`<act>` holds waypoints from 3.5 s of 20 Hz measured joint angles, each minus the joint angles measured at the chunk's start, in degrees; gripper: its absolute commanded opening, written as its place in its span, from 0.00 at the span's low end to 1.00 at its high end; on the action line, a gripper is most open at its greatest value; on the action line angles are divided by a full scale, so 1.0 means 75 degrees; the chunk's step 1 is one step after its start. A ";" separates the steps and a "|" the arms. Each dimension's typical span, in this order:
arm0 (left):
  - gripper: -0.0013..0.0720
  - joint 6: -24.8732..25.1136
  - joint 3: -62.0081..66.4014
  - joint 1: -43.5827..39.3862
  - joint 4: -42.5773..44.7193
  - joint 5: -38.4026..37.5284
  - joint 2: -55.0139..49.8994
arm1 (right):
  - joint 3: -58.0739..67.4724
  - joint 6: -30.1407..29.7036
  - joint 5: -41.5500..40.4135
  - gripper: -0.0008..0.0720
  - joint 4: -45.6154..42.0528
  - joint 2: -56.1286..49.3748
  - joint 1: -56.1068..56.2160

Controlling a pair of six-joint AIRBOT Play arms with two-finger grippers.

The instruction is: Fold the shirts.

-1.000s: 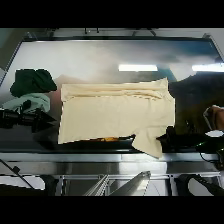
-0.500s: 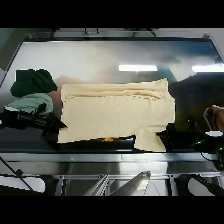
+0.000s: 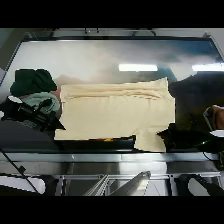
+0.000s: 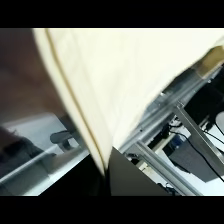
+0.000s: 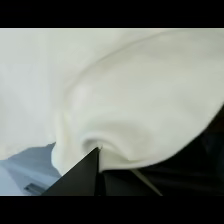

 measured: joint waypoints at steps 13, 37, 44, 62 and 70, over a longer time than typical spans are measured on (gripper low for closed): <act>0.04 -0.0323 0.0309 0.1250 0.0023 -0.0962 0.0003 | 0.0353 0.0152 0.2267 0.04 0.0114 0.2276 -0.2250; 0.04 -0.1553 0.7067 -0.0618 -0.0877 -0.0525 -0.3634 | 0.5820 -0.4001 -0.1102 0.04 0.3214 -0.5225 0.0784; 0.47 -0.1714 0.7702 -0.0603 -0.0796 -0.0638 -0.4121 | 0.6304 -0.2946 -0.1201 0.29 0.0714 -0.5744 0.0874; 0.02 -0.1757 0.7752 -0.1553 -0.0836 0.0058 -0.2646 | 0.7676 -0.0175 0.0370 0.84 -0.2465 -0.5727 0.0717; 0.02 -0.1411 0.6580 -0.3660 -0.0697 0.2057 -0.2617 | 0.7688 -0.0076 0.0259 0.04 -0.1504 -0.6315 0.1011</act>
